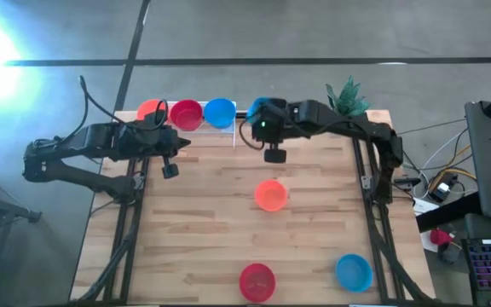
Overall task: Pick & Place Mini bowls
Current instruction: Stack the top blue bowl on top of the blue bowl on the shelf
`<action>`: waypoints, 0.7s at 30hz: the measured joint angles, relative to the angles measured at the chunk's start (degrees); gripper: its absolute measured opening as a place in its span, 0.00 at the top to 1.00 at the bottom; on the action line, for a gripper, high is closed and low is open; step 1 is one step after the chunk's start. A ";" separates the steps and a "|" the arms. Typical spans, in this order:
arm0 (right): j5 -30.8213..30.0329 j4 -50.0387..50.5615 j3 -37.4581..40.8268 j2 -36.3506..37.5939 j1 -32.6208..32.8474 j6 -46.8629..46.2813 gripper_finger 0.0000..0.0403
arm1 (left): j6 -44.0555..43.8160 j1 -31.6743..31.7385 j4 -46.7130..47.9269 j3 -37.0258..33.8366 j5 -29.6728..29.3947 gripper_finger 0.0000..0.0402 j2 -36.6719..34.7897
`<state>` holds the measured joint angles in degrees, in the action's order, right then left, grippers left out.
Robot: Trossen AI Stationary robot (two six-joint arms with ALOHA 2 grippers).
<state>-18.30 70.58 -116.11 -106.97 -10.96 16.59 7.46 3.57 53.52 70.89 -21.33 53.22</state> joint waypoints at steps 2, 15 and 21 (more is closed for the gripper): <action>2.41 -2.62 -0.50 -0.03 -1.52 2.52 0.98 | 0.00 0.00 0.00 0.00 0.01 0.99 0.01; 9.76 -19.76 0.27 -0.14 -8.39 6.83 0.98 | 0.45 0.02 -0.76 0.02 -0.72 0.99 0.01; 11.47 -26.51 1.14 -0.14 -9.00 7.38 0.98 | 0.46 0.02 -1.07 0.02 -0.82 0.99 0.01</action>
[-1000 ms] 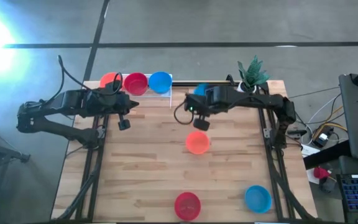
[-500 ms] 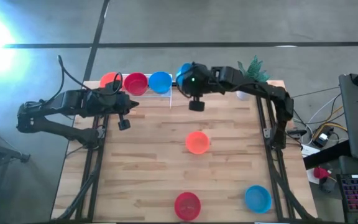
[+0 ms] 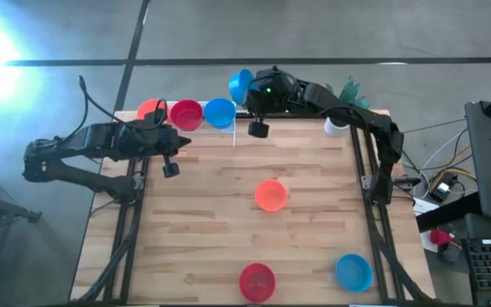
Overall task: Pick & Place Mini bowls
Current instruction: Stack the top blue bowl on top of the blue bowl on the shelf
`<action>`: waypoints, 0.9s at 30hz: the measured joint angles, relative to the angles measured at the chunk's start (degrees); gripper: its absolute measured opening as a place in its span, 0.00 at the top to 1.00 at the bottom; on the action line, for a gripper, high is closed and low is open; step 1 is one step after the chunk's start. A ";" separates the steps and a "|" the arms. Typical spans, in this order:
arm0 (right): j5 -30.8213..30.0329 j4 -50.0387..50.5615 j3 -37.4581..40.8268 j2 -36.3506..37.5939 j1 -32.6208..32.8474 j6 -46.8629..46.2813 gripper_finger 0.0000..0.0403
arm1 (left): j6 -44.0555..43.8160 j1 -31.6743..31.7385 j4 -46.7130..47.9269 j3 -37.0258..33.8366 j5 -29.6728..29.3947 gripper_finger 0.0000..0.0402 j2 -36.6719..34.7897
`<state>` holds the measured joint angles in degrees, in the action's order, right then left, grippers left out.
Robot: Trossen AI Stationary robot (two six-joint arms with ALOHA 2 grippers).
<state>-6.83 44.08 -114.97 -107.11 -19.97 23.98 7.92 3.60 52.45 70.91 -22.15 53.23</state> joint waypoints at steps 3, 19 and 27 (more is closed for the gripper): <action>2.53 -4.62 1.38 0.00 -0.02 0.29 0.98 | 0.02 0.00 -0.55 0.00 -0.02 0.99 0.00; 2.91 -4.82 5.85 0.00 0.23 6.63 0.98 | 0.29 0.02 -1.21 0.00 -0.06 0.99 0.00; 4.69 -4.63 4.66 0.08 0.59 10.11 0.98 | 4.14 0.02 -1.24 0.02 -0.23 0.99 2.26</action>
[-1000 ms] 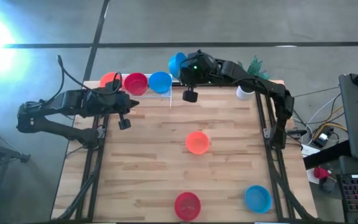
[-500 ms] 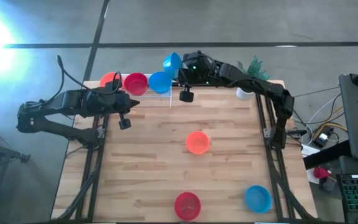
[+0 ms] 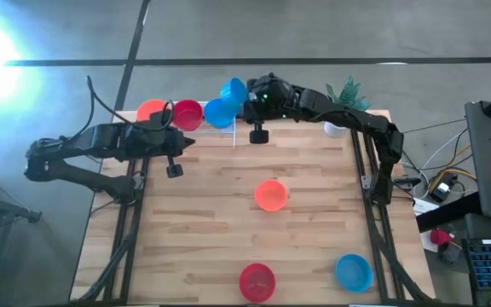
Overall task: Pick & Place Mini bowls
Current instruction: Stack the top blue bowl on top of the blue bowl on the shelf
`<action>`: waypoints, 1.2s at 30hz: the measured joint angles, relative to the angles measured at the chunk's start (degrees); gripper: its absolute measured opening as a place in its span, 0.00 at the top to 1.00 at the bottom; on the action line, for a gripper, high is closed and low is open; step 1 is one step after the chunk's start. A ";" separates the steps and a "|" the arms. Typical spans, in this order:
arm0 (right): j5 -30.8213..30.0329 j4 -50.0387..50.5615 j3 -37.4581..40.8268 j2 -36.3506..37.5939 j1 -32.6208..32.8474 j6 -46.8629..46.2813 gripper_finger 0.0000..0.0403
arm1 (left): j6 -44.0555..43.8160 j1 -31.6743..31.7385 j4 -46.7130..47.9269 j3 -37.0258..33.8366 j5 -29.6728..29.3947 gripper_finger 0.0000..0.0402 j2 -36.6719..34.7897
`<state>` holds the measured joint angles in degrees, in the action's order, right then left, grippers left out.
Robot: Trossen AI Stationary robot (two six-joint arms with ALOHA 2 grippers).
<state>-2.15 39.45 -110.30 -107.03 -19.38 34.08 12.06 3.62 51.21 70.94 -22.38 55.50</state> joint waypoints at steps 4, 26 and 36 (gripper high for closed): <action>2.40 -5.74 1.78 0.03 -0.21 -0.30 0.98 | 0.76 0.00 -1.02 0.00 -0.16 0.99 1.09; 5.24 -28.65 16.42 0.03 -1.42 0.53 0.98 | -0.04 -0.04 -1.28 0.11 -0.25 0.99 1.19; 6.22 -28.95 10.40 -5.28 -2.85 -2.45 0.98 | -0.63 -0.02 -1.78 0.11 -0.25 0.99 1.15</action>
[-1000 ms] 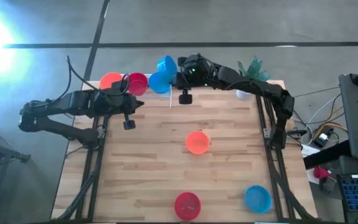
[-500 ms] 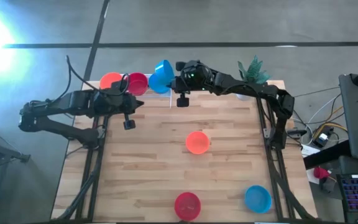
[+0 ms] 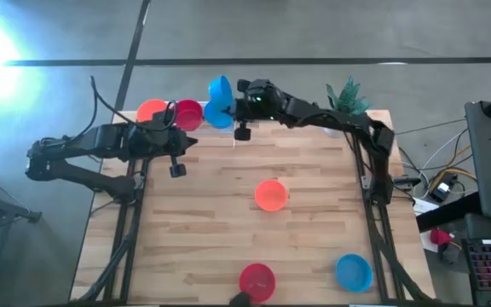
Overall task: Pick & Place Mini bowls
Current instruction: Stack the top blue bowl on top of the blue bowl on the shelf
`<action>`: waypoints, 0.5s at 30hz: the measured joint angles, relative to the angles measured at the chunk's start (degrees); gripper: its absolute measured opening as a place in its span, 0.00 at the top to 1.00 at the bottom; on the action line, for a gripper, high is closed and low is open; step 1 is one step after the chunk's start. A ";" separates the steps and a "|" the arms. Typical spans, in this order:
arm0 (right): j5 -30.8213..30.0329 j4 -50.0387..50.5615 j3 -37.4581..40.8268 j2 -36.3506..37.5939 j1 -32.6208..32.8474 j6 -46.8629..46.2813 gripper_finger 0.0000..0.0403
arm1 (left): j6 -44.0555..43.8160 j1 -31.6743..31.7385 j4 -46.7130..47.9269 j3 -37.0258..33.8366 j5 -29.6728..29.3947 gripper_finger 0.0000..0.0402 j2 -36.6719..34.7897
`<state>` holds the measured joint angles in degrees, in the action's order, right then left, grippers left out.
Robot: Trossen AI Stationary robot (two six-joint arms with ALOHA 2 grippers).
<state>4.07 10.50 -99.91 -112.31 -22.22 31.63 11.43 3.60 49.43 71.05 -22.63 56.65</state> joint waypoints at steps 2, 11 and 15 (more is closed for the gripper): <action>0.35 8.88 -5.14 -2.53 -0.10 0.38 0.98 | -0.62 0.00 0.13 0.00 0.02 0.99 -0.01; 0.42 33.11 -26.15 -10.96 -0.41 2.32 0.98 | -0.56 0.02 0.24 0.07 0.00 0.99 -0.60; 0.46 37.54 -31.67 -14.66 -0.29 2.29 0.98 | -0.56 0.02 0.26 0.07 0.02 0.99 -0.75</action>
<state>4.54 48.04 -131.58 -126.97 -22.51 33.92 10.87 3.62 49.69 71.11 -22.61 55.90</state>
